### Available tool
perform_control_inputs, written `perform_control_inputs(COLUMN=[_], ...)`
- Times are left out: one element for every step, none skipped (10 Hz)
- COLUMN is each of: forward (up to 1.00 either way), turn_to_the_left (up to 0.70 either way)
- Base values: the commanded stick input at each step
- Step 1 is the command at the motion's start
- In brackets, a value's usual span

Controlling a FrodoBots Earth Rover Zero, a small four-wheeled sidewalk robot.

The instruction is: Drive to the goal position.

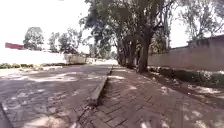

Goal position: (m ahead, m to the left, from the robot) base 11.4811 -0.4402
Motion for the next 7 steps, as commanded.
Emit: perform_control_inputs(forward=[0.7,0.7,0.7,0.7,0.7,0.7,0.7], turn_to_the_left=[-0.23,-0.06,0.0,0.0,0.0,0.0,0.0])
